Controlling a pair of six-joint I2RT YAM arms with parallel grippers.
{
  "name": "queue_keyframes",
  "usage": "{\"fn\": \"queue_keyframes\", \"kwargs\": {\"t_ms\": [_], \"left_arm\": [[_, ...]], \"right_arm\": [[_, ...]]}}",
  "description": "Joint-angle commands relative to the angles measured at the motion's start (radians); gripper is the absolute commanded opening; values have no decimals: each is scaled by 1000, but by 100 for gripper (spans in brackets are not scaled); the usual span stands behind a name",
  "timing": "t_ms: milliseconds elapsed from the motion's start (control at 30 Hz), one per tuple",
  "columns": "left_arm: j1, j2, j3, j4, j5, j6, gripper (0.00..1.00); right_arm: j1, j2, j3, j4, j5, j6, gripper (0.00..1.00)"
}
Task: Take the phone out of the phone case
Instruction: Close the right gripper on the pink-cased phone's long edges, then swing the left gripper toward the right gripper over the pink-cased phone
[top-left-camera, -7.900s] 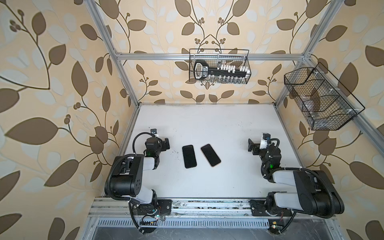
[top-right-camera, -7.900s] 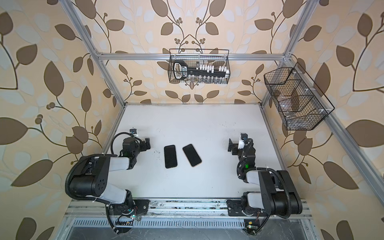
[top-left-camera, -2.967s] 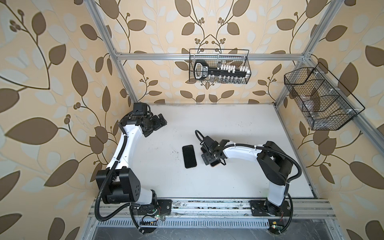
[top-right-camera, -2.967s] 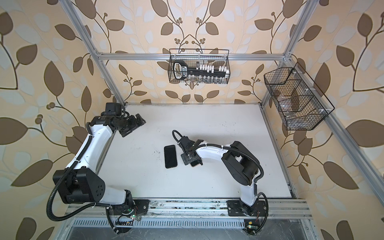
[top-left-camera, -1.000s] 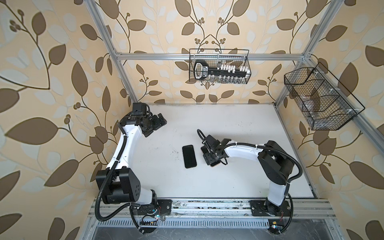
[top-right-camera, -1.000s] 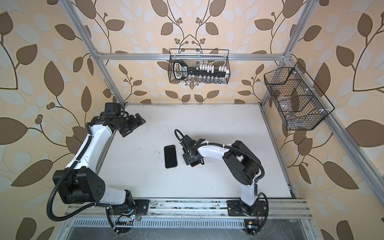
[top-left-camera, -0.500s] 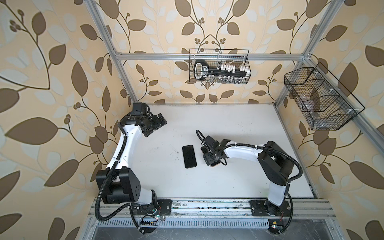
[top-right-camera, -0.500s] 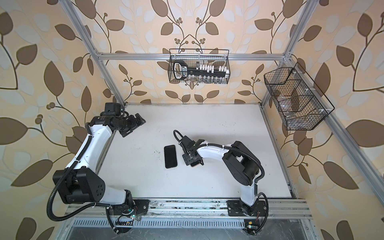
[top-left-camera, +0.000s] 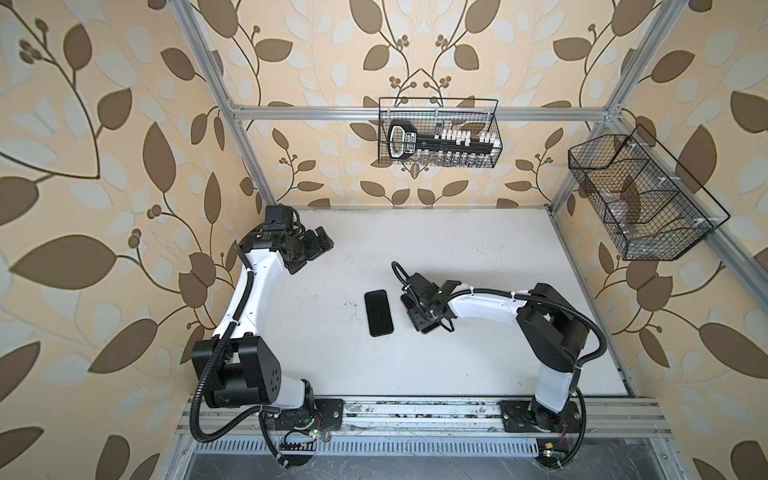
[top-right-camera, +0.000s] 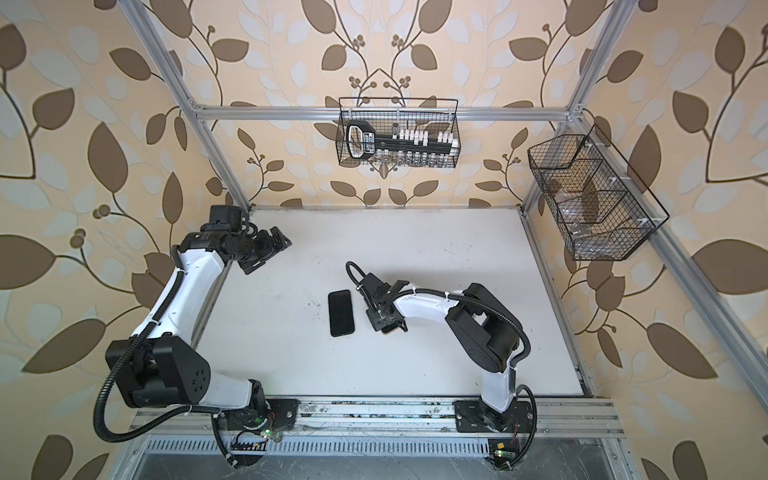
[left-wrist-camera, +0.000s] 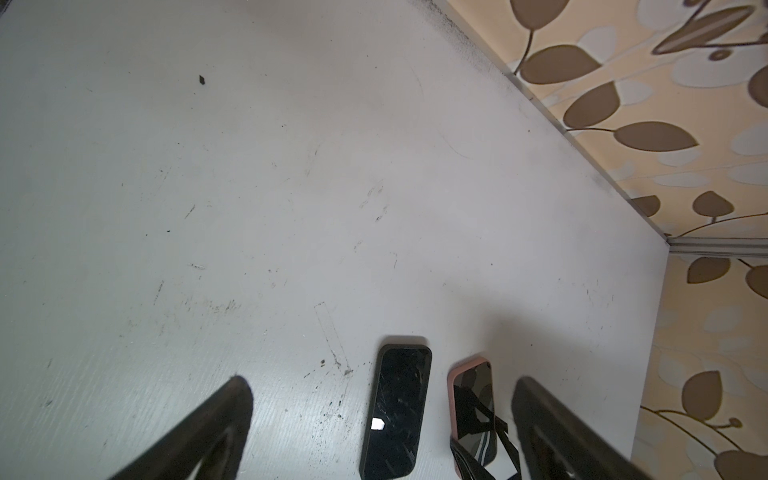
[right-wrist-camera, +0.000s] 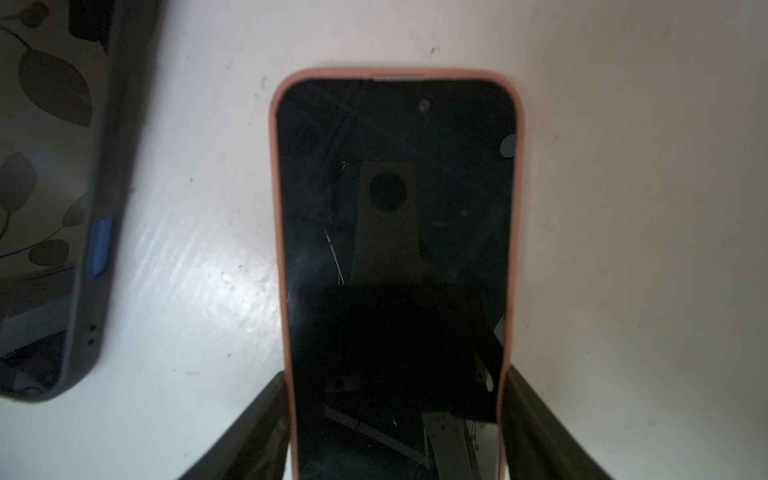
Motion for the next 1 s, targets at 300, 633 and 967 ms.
{"fn": "queue_keyframes", "kwargs": {"t_ms": [300, 633, 967], "left_arm": [[7, -4, -25, 23, 94, -29, 99], [-237, -149, -323, 262, 276, -320, 99], [-373, -126, -479, 577, 420, -521, 99]], "right_arm": [[-46, -113, -66, -24, -58, -12, 54], [-82, -170, -80, -2, -105, -18, 53], [-87, -246, -66, 1, -181, -11, 53]]}}
